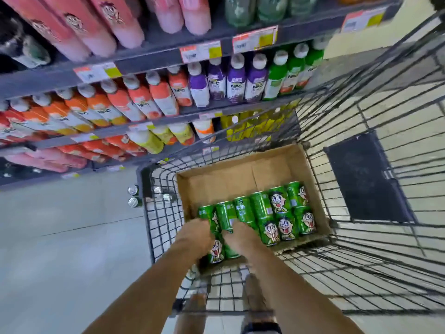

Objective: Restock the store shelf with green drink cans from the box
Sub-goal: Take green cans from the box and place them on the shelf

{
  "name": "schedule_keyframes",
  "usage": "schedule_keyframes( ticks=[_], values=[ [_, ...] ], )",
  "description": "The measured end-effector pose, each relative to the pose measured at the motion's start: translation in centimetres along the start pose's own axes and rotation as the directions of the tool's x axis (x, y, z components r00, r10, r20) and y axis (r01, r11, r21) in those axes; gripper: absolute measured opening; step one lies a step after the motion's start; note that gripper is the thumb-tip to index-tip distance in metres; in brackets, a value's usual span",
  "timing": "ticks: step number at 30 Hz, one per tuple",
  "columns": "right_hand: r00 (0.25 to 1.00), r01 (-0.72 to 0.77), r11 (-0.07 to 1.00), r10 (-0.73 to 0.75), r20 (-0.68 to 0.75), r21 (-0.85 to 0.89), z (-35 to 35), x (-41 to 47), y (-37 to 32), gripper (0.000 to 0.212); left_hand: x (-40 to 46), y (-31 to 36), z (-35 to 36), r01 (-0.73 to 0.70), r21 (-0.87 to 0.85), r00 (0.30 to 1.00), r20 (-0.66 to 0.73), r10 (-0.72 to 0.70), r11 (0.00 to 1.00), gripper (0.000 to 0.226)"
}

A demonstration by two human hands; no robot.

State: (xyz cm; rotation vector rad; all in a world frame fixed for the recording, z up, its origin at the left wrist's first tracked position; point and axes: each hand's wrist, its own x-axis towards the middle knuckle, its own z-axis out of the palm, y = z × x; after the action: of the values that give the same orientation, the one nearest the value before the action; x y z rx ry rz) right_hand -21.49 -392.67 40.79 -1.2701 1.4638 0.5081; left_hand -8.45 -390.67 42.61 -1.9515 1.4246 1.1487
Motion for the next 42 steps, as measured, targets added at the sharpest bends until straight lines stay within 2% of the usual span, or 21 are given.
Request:
schedule_keyframes(
  ticks=[3,6,11,15,17,22,25,27,32,35,39,42],
  values=[
    [0.999,-0.029,0.998,0.030,-0.023,0.060,-0.2,4.2,0.1,0.052,4.0,0.8,1.2,0.044,-0.136,0.999,-0.002,-0.044,0.990,0.031],
    [0.998,-0.037,0.995,0.043,-0.056,0.095,0.4,7.6,-0.1,0.058,7.3,0.7,2.6,0.145,-0.266,0.989,0.004,-0.149,0.953,0.038],
    [0.989,-0.045,0.999,0.047,-0.140,0.016,2.4,11.0,-0.3,0.058,10.2,-0.6,5.5,0.331,-0.511,0.927,0.019,-0.374,0.793,0.050],
    [0.995,-0.050,0.999,0.049,-0.090,-0.009,3.0,12.7,-0.8,0.067,11.1,-1.3,7.1,0.408,-0.557,0.891,0.071,-0.447,0.724,0.078],
    [0.995,-0.056,0.998,0.058,-0.076,0.027,3.2,13.7,-0.8,0.068,11.7,-1.5,7.7,0.418,-0.592,0.880,0.076,-0.469,0.689,0.083],
    [0.993,-0.071,0.997,0.071,-0.093,-0.001,3.3,15.3,-0.6,0.066,12.4,-1.3,8.1,0.376,-0.651,0.880,0.028,-0.474,0.659,0.095],
    [0.991,-0.053,0.999,0.053,-0.125,0.010,3.0,14.8,-0.5,0.063,11.8,-1.1,7.8,0.384,-0.666,0.867,0.023,-0.497,0.639,0.087],
    [0.987,-0.024,1.000,0.024,-0.157,0.004,2.8,13.9,-0.4,0.069,11.1,-0.9,7.5,0.357,-0.664,0.871,-0.016,-0.491,0.657,0.077],
    [0.970,0.103,0.994,-0.108,-0.216,-0.034,0.8,10.6,-0.9,0.081,7.9,-0.1,5.2,0.237,-0.701,0.873,-0.150,-0.464,0.673,0.056],
    [0.956,0.154,0.986,-0.166,-0.240,-0.067,-1.3,7.8,-1.8,0.077,5.2,0.1,2.9,0.151,-0.730,0.871,-0.220,-0.439,0.667,0.058],
    [0.924,0.237,0.970,-0.241,-0.296,-0.051,-3.0,3.6,-3.1,0.068,0.8,-1.1,0.1,-0.004,-0.808,0.874,-0.289,-0.390,0.589,0.061],
    [0.895,0.297,0.953,-0.299,-0.330,-0.058,-3.7,0.3,-4.4,0.073,-1.9,-2.7,-1.5,-0.089,-0.824,0.850,-0.356,-0.389,0.560,0.061]
  ],
)
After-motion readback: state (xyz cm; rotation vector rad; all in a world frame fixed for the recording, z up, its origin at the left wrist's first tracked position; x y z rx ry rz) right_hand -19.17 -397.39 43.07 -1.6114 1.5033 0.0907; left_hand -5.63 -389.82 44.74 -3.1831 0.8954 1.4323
